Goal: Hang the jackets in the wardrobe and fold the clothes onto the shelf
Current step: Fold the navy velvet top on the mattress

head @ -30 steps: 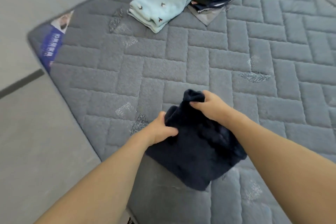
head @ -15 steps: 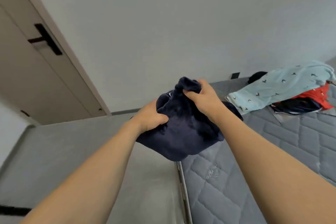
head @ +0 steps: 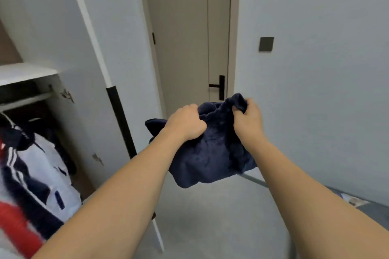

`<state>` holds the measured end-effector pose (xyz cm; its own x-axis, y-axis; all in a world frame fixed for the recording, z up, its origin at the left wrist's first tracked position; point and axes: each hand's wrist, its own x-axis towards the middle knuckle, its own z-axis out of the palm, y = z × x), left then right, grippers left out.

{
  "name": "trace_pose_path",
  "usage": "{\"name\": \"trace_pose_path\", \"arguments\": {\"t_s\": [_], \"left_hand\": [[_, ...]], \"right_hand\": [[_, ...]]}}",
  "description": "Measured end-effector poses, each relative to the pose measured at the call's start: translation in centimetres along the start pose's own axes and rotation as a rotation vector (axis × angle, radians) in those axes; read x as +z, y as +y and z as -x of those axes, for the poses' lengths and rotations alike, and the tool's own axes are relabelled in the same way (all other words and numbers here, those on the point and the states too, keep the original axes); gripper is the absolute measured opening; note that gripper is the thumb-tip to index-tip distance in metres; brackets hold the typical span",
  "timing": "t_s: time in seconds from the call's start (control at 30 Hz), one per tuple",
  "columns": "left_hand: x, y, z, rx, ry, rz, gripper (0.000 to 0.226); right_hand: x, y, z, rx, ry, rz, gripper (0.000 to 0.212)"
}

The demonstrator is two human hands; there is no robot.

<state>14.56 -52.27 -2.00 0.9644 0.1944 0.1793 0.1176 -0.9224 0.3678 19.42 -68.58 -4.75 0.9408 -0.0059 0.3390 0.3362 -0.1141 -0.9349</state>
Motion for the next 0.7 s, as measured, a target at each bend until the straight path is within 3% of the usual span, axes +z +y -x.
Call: {"name": "trace_pose_path", "arguments": {"t_s": [0.33,0.5,0.7], "left_hand": [[-15.1,-8.2,9.1,-0.349,0.305,-0.255,0.018],[-22.2,-13.2,14.9,-0.542,0.439,-0.456,0.016],[-29.7,-19.6,19.2,-0.631,0.622,-0.682,0.030]], "right_hand": [[14.1,-10.9,4.6,-0.206,-0.292,-0.224,0.010],[21.8,-16.8,9.8,-0.187,-0.451,-0.388,0.012],[31.3,-24.0,13.3,-0.168,-0.583,-0.557,0.002]]}}
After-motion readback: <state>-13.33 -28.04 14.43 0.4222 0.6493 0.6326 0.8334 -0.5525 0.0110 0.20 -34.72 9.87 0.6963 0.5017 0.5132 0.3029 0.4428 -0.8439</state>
